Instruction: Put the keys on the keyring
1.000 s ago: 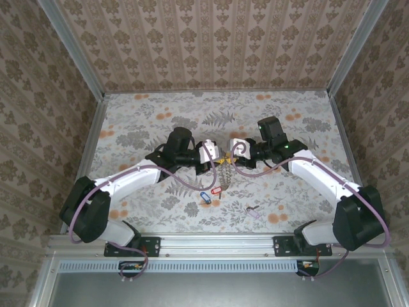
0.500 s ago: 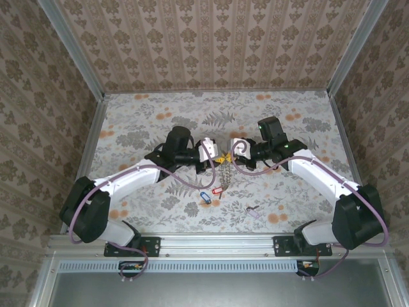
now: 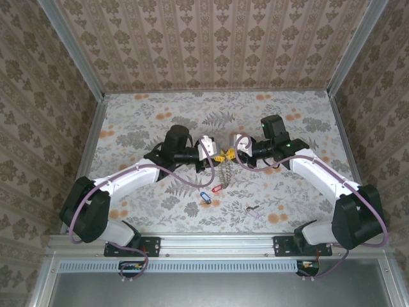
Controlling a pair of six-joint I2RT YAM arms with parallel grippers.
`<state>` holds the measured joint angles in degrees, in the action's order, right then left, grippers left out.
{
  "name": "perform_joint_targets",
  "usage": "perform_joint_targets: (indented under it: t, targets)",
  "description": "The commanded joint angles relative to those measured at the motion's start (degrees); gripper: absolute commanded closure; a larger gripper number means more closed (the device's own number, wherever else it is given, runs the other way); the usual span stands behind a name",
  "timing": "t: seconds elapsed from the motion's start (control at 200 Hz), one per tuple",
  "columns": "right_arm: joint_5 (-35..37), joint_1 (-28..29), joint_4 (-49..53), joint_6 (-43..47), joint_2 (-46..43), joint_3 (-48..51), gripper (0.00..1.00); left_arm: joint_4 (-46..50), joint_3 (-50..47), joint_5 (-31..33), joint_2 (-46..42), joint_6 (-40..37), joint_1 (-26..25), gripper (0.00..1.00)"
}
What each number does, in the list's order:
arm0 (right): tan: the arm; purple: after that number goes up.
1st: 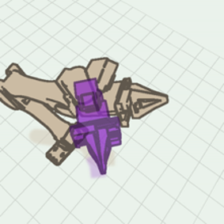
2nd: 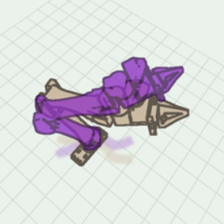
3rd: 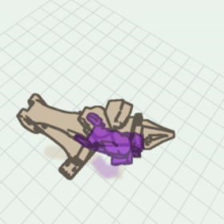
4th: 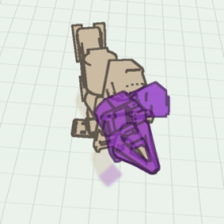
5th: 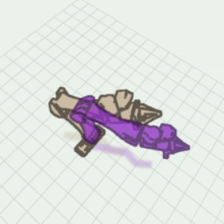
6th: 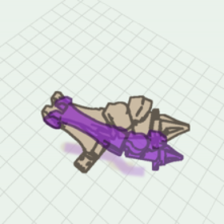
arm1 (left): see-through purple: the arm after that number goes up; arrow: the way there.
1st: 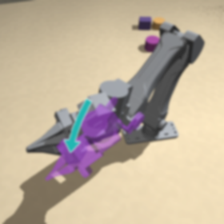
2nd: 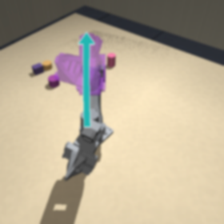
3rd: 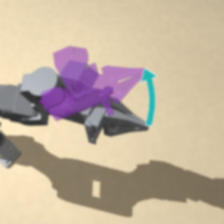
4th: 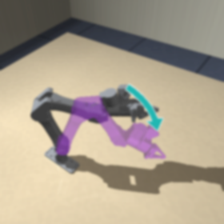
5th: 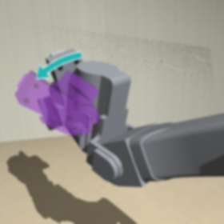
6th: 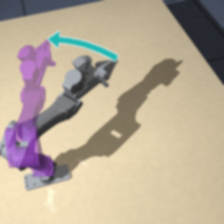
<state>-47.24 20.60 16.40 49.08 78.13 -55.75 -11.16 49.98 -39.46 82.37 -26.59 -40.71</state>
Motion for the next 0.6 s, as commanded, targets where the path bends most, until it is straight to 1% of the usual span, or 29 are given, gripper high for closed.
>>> perform_joint_targets:
  t: [0.0, 0.13, 0.255, 0.445, 0.52, 0.595]
  targets:
    - [-4.17, -0.26, -2.18, -0.91, -0.52, 0.29, 1.0, -2.33, 0.37, -2.14, -0.11, 1.25, 0.38, 0.86]
    - [-4.51, -0.22, -2.41, -1.24, -0.3, 0.2, 1.0, -3.83, 0.84, -2.72, 0.36, 2.33, 0.44, 0.85]
    - [-5.01, -0.24, -2.97, -1.7, -0.32, 0.29, 1.0, -3.76, 1.06, -2.54, 0.76, 2.34, 0.37, 0.89]
    - [-6.08, -0.63, -3.44, -2.41, -0.34, 0.24, 1.0, -2.67, 0.58, -1.78, 0.18, 1.81, 0.37, 0.87]
    - [-6.28, -0.58, -3.45, -2.56, -0.34, 0.2, 1.0, -2.55, 0.56, -1.92, -0.06, 1.63, 0.43, 0.92]
    - [-6.5, -0.62, -3.69, -2.89, -0.25, 0.19, 1.0, -2.45, 0.58, -2.02, -0.1, 1.63, 0.37, 0.95]
